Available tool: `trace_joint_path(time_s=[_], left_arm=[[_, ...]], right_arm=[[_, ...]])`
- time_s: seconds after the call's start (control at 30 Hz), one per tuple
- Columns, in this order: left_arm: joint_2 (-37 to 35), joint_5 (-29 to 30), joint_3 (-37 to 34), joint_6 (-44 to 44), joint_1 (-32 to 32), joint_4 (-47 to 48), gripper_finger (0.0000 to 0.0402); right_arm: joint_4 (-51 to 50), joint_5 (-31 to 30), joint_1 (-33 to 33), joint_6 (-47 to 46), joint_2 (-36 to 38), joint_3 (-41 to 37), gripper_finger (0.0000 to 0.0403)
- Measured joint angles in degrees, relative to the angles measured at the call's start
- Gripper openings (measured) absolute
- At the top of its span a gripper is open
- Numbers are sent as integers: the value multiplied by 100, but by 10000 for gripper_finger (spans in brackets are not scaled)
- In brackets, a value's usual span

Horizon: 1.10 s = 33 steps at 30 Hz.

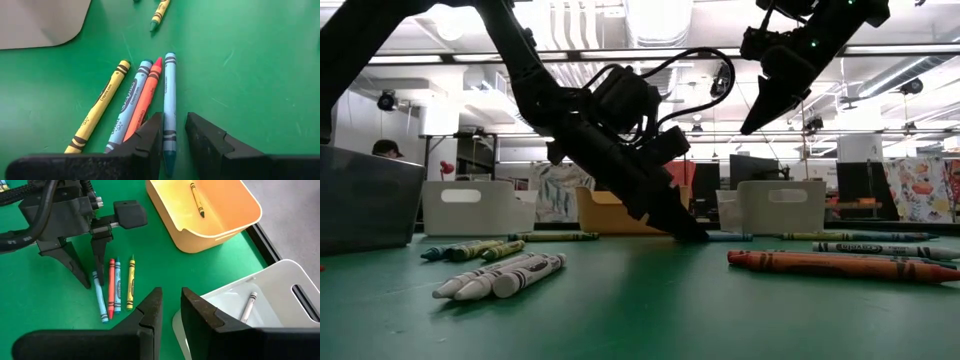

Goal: Sort crayons
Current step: Put the blue crayon into the white bin

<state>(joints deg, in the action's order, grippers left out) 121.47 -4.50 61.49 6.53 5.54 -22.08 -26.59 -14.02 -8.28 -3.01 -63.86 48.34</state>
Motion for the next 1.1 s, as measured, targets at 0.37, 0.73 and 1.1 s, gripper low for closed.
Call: trace_joint_path(time_s=[0.37,0.73,1.1], left_arm=[[-26,49,-4,41,-13,16,8],[-807,76,-46,485,-13,713,2],[-2426,1030,-26,1208,2,2804,1]], right_arm=[[-2,0,0,22,0,0,59],[-4,2,-1,62,0,0,59],[32,1,0,63,0,-2,59]])
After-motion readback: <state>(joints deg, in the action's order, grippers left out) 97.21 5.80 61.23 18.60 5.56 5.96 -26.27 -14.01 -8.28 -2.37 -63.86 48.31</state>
